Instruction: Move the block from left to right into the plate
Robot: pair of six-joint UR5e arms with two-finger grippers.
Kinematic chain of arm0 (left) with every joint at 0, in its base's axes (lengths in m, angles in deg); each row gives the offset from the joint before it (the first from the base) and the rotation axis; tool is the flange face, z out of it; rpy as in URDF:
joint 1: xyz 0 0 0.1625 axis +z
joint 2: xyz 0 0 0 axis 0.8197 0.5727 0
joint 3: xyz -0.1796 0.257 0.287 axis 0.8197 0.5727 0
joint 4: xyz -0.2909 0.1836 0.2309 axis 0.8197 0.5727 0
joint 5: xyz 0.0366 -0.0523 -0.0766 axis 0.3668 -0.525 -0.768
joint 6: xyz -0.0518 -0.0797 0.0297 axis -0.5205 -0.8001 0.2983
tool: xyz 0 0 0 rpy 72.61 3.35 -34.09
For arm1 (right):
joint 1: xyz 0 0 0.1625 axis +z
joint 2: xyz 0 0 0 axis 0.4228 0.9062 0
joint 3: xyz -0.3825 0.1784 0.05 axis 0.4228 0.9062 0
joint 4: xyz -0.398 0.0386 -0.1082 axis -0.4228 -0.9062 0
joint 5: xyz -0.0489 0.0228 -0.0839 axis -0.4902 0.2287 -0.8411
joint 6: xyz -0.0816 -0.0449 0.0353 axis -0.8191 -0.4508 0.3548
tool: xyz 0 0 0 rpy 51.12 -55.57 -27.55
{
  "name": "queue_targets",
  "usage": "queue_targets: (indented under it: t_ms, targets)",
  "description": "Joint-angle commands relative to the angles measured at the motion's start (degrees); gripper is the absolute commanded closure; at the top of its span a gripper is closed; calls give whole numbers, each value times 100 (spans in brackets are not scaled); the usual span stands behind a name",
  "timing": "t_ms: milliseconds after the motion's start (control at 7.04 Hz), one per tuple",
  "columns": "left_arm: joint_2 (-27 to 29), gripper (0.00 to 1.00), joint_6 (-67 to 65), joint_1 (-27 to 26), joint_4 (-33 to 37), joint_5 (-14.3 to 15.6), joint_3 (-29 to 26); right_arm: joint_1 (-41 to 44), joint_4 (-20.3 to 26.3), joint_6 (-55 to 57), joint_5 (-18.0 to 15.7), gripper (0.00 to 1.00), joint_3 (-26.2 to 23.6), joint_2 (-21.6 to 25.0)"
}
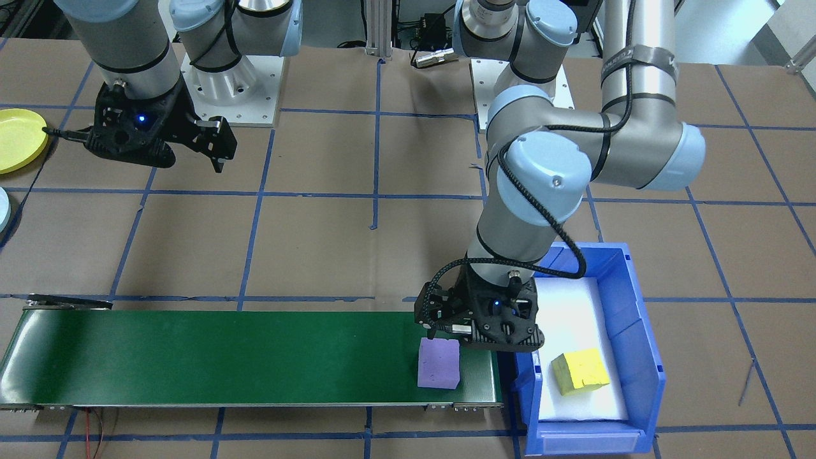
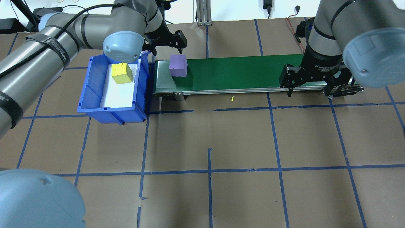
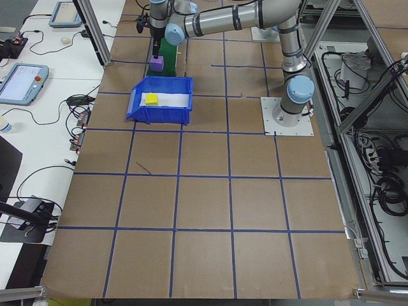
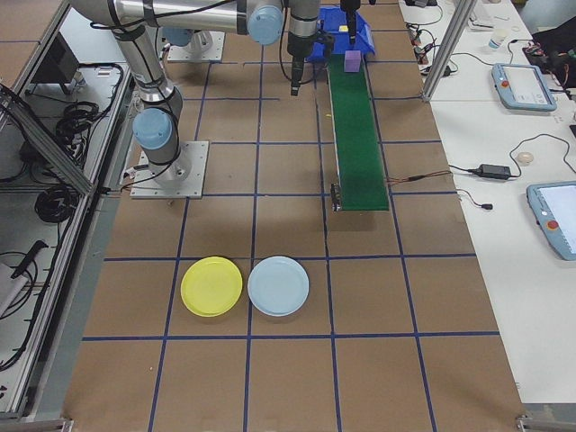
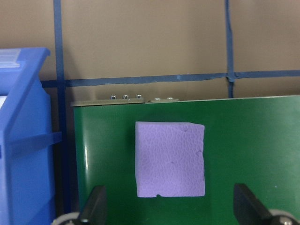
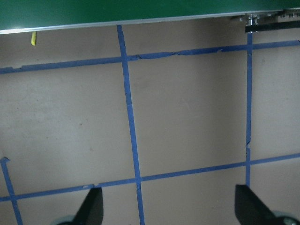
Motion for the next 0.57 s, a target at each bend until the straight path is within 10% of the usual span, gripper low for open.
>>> queue_targets:
  t_ms: [0, 426]
  targets:
    - [-10, 0, 142, 573, 77, 63, -89, 13, -985, 57, 671, 0, 390, -913]
    - [473, 0, 205, 1180, 60, 230, -150, 13, -1683, 127, 1376, 0, 1505, -2565]
